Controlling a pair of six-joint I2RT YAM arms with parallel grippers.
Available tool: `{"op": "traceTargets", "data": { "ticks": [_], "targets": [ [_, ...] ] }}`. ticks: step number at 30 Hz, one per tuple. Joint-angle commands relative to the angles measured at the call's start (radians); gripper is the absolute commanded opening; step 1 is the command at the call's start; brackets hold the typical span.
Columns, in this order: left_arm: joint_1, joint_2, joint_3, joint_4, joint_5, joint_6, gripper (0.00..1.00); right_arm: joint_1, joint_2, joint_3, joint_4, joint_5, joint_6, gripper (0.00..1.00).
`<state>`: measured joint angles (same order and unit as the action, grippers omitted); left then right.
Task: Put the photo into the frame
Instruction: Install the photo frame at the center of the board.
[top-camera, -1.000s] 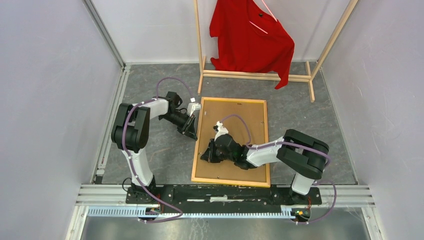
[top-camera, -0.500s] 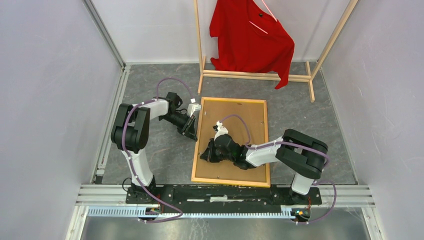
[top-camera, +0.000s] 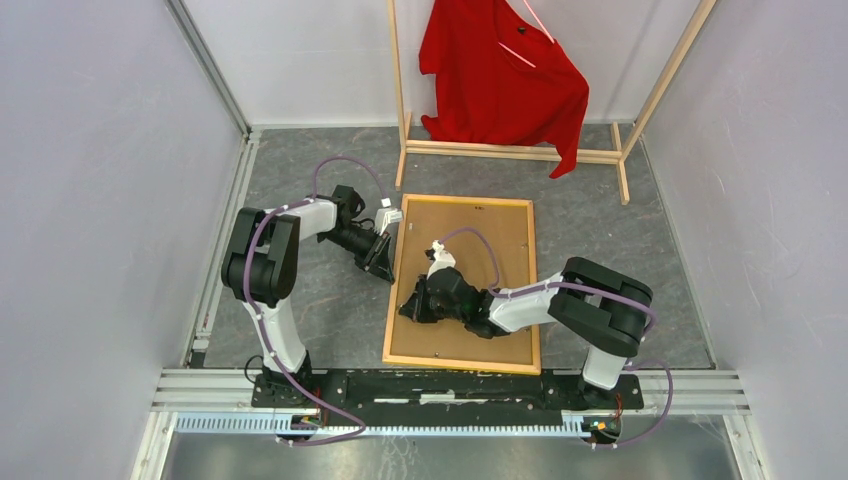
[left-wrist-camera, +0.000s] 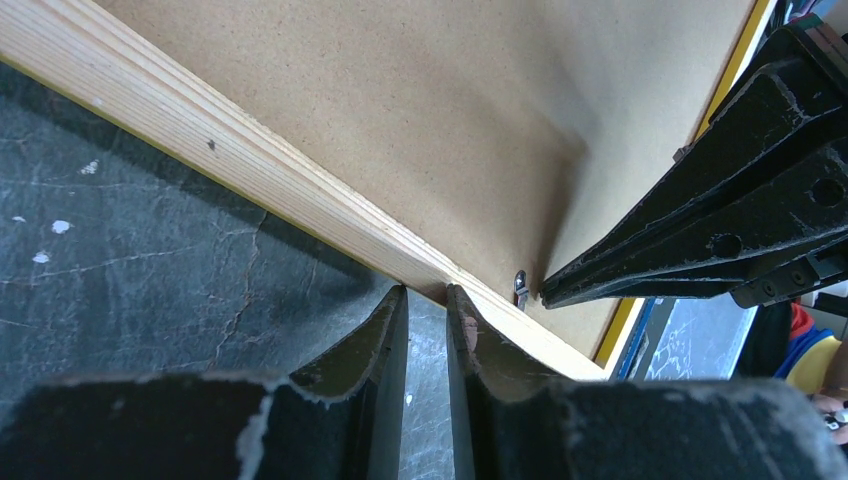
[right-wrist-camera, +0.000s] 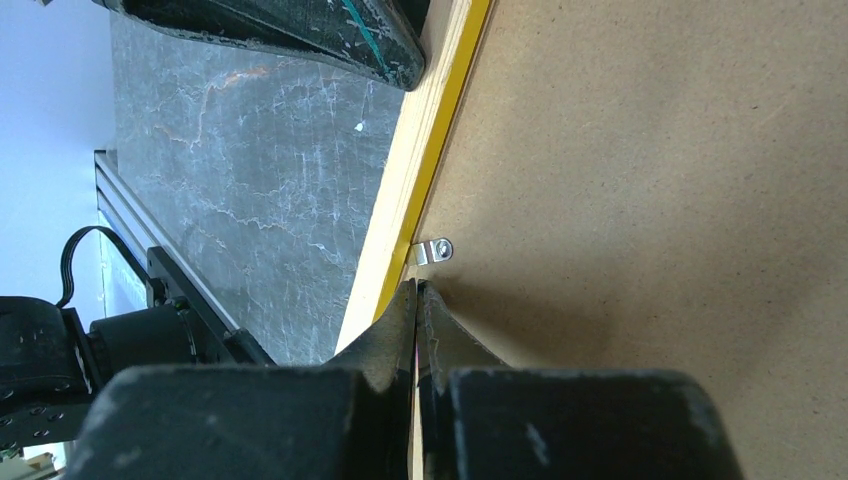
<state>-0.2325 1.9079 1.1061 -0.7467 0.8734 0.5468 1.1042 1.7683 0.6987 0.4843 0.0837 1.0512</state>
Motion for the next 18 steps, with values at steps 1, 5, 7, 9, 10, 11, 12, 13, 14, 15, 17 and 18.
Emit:
{"op": "traceTargets", "data": {
  "ticks": [1, 5, 7, 9, 10, 11, 12, 13, 14, 15, 17, 18],
  "targets": [
    [-0.008, -0.02, -0.018, 0.024, -0.05, 0.007, 0.27, 0.0, 0.018, 0.024, -0.005, 0.034, 0.0, 0.0],
    [-0.008, -0.021, -0.018, 0.024, -0.051, 0.008, 0.27, -0.004, 0.011, 0.019, -0.014, 0.05, -0.001, 0.0],
    [-0.008, -0.02, -0.018, 0.024, -0.051, 0.01, 0.27, -0.005, 0.014, 0.022, -0.014, 0.052, 0.0, 0.0],
    [-0.009, -0.02, -0.018, 0.024, -0.051, 0.01, 0.27, -0.006, 0.018, 0.028, -0.015, 0.05, -0.001, 0.0],
    [-0.01, -0.019, -0.019, 0.024, -0.051, 0.01, 0.27, -0.007, 0.019, 0.028, -0.015, 0.051, -0.002, 0.0],
    [-0.01, -0.02, -0.02, 0.024, -0.051, 0.01, 0.27, -0.009, 0.019, 0.028, -0.014, 0.052, -0.002, 0.0],
    [-0.01, -0.02, -0.021, 0.024, -0.052, 0.011, 0.27, -0.009, 0.018, 0.027, -0.015, 0.054, -0.002, 0.0],
    [-0.01, -0.021, -0.022, 0.024, -0.055, 0.012, 0.27, -0.01, 0.017, 0.026, -0.013, 0.057, -0.002, 0.0],
    [-0.01, -0.022, -0.023, 0.024, -0.055, 0.014, 0.27, -0.012, 0.016, 0.025, -0.011, 0.058, -0.002, 0.0],
    [-0.01, -0.023, -0.024, 0.024, -0.056, 0.014, 0.27, -0.012, 0.018, 0.025, -0.01, 0.058, -0.002, 0.0],
    [-0.009, -0.023, -0.025, 0.024, -0.058, 0.015, 0.27, -0.014, 0.02, 0.027, -0.008, 0.057, 0.0, 0.0],
    [-0.01, -0.023, -0.024, 0.024, -0.057, 0.015, 0.27, -0.014, 0.021, 0.027, -0.006, 0.056, 0.0, 0.0]
  ]
}}
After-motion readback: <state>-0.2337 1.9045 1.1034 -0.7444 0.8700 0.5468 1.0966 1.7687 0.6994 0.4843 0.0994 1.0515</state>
